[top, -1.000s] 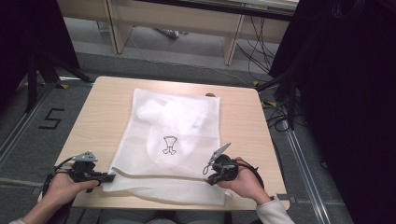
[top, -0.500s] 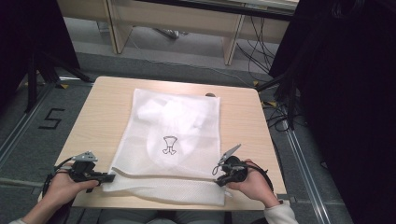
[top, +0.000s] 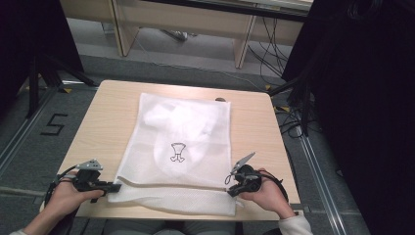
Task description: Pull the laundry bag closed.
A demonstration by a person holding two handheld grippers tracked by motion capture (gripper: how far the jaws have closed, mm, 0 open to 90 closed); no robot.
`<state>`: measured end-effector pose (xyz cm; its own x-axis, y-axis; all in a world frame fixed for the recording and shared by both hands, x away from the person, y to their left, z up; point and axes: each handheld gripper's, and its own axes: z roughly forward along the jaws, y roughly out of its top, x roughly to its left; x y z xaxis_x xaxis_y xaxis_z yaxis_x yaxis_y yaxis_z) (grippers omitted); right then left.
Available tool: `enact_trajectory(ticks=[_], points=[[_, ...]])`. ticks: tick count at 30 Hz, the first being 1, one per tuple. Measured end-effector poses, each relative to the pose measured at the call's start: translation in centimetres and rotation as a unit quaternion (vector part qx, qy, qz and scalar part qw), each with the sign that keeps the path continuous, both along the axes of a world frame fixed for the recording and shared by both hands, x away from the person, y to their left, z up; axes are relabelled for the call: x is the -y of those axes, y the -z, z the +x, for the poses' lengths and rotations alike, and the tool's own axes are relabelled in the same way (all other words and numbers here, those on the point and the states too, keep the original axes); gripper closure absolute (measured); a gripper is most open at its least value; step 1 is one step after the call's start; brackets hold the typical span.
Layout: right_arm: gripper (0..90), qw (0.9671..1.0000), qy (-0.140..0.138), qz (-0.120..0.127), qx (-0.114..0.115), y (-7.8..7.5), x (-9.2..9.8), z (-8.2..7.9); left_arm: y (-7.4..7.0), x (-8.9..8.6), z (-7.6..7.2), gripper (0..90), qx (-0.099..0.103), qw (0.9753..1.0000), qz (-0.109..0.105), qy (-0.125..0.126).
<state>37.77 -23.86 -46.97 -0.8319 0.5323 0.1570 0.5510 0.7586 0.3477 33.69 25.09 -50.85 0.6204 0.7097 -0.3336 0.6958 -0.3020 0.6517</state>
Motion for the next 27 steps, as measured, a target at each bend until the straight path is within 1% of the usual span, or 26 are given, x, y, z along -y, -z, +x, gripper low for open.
enact_trajectory(ticks=[1, 2, 3, 4, 5, 6, 7, 8, 9, 10, 11, 12, 13, 14, 15, 16, 17, 18, 19, 20, 21, 22, 23, 25, 27], points=[[79.4, 1.0000, 0.002, 0.008, 0.001, 0.0, 0.1, 0.0, 0.0, 0.0, 0.0, 80.8, 0.001, 1.0000, 0.000, 0.001], [74.1, 0.9996, 0.021, 0.015, -0.008, 0.0, 0.0, -0.2, 0.0, 0.0, 0.0, 78.1, 0.002, 1.0000, 0.001, 0.001], [74.1, 0.9996, 0.021, 0.015, -0.008, 0.0, 0.0, -0.2, 0.0, 0.0, 0.0, 78.1, 0.001, 1.0000, 0.006, 0.001], [71.1, 0.9993, 0.030, 0.020, -0.009, -0.1, 0.0, -0.2, -0.1, -0.2, 0.0, 76.6, -0.004, 0.9999, 0.010, 0.008], [65.7, 0.9987, 0.032, 0.035, 0.017, -0.1, 0.3, 0.2, -0.1, -0.1, 0.0, 71.0, 0.001, 1.0000, 0.007, 0.005], [65.7, 0.9987, 0.032, 0.035, 0.017, -0.1, 0.3, 0.2, -0.1, -0.1, -0.1, 71.0, 0.008, 1.0000, 0.003, -0.002], [62.9, 0.9979, 0.046, 0.042, 0.020, -0.2, 0.3, 0.2, -0.2, -0.2, -0.1, 68.1, 0.007, 1.0000, 0.004, 0.006], [60.0, 0.9971, 0.055, 0.048, 0.023, -0.2, 0.3, 0.3, -0.3, -0.2, -0.2, 64.4, 0.016, 0.9999, 0.004, 0.002], [57.1, 0.9958, 0.065, 0.056, 0.030, -0.2, 0.4, 0.4, -0.2, -0.2, -0.2, 60.3, 0.030, 0.9995, -0.003, -0.004], [52.9, 0.9930, 0.087, 0.065, 0.047, -0.3, 0.6, 0.7, -0.5, -0.5, -0.2, 53.9, 0.042, 0.9991, -0.001, -0.004], [52.9, 0.9930, 0.087, 0.065, 0.047, -0.3, 0.6, 0.7, -0.5, -0.5, -0.2, 51.3, 0.042, 0.9991, -0.001, -0.004], [51.6, 0.9917, 0.095, 0.067, 0.054, -0.3, 0.7, 0.8, -0.6, -0.6, -0.2, 51.3, 0.053, 0.9986, -0.002, -0.009], [49.2, 0.9879, 0.127, 0.073, 0.051, -0.2, 0.6, 0.7, -0.7, -0.8, -0.1, 47.9, 0.062, 0.9979, -0.005, -0.015], [48.2, 0.9872, 0.119, 0.084, 0.065, -0.3, 1.0, 1.0, -0.7, -0.8, -0.1, 45.2, 0.072, 0.9971, -0.010, -0.022], [47.7, 0.9856, 0.130, 0.086, 0.066, -0.3, 1.1, 1.1, -0.8, -0.9, 0.0, 42.3, 0.077, 0.9966, -0.012, -0.026], [47.1, 0.9816, 0.146, 0.094, 0.079, 0.0, 1.1, 1.1, -0.9, -1.0, 0.0, 40.4, 0.085, 0.9957, -0.017, -0.032], [45.8, 0.9798, 0.154, 0.101, 0.077, -0.1, 1.2, 1.2, -1.0, -1.1, 0.1, 38.5, 0.091, 0.9949, -0.021, -0.037], [45.2, 0.9794, 0.156, 0.097, 0.084, -0.1, 1.4, 1.3, -1.0, -1.1, 0.1, 36.6, 0.097, 0.9941, -0.023, -0.043], [45.1, 0.9769, 0.163, 0.106, 0.089, 0.1, 1.4, 1.4, -1.0, -1.2, 0.1, 35.5, 0.098, 0.9940, -0.022, -0.043], [44.8, 0.9780, 0.158, 0.100, 0.092, 0.0, 1.5, 1.5, -1.1, -1.2, 0.1, 34.5, 0.098, 0.9938, -0.024, -0.048], [44.0, 0.9734, 0.172, 0.117, 0.097, 0.3, 1.5, 1.6, -1.1, -1.2, 0.2, 31.5, 0.098, 0.9936, -0.025, -0.050], [44.0, 0.9734, 0.172, 0.117, 0.097, 0.3, 1.5, 1.6, -1.0, -1.1, 0.2, 31.5, 0.099, 0.9935, -0.025, -0.051], [43.7, 0.9729, 0.178, 0.117, 0.090, 0.3, 1.4, 1.6, -1.1, -1.2, 0.2, 30.8, 0.101, 0.9933, -0.024, -0.051], [43.1, 0.9730, 0.177, 0.118, 0.089, 0.4, 1.4, 1.7, -1.1, -1.1, 0.2, 29.6, 0.103, 0.9929, -0.025, -0.053], [42.9, 0.9723, 0.180, 0.119, 0.089, 0.4, 1.4, 1.7, -1.1, -1.1, 0.2, 29.9, 0.104, 0.9926, -0.029, -0.055]])
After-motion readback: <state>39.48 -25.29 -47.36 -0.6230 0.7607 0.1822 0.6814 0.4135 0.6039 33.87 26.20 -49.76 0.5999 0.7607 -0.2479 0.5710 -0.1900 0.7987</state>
